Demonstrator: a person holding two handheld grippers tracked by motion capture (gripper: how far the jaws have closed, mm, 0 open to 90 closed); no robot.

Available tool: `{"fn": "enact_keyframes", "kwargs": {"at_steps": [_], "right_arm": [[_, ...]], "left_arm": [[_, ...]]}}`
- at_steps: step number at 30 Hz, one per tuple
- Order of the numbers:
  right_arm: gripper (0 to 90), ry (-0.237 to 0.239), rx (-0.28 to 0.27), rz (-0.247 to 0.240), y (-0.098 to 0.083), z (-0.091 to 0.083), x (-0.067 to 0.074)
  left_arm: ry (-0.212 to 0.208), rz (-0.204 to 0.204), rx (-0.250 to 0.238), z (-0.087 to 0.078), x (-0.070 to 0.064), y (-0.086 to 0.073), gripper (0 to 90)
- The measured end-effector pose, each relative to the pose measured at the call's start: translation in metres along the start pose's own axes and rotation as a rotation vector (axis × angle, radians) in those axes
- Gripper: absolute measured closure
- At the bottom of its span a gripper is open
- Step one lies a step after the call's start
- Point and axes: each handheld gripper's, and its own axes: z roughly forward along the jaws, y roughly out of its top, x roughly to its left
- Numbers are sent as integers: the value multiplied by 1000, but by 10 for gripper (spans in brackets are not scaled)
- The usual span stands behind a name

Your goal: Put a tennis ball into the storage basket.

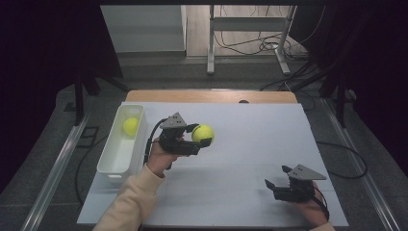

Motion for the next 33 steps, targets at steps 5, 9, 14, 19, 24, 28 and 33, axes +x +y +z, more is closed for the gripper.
{"fn": "enact_keyframes", "kwargs": {"at_steps": [5, 9, 14, 19, 24, 28, 33], "right_arm": [[163, 0, 2, 0, 0, 0, 0], [163, -1, 3, 1, 0, 0, 0], [163, 0, 4, 0, 0, 0, 0], [163, 0, 4, 0, 0, 0, 0], [163, 0, 4, 0, 0, 0, 0], [163, 1, 5, 0, 0, 0, 0], [163, 1, 2, 0, 0, 0, 0]], "left_arm": [[26, 4, -13, -7, 2, 2, 262], [39, -1, -21, -11, 6, 3, 262], [60, -13, -24, -15, 12, 2, 262], [80, -21, -24, -18, 17, 1, 262], [101, -30, -33, -23, 21, 1, 262], [116, -36, -42, -29, 26, 1, 262], [135, -48, -52, -34, 31, 0, 262]]}}
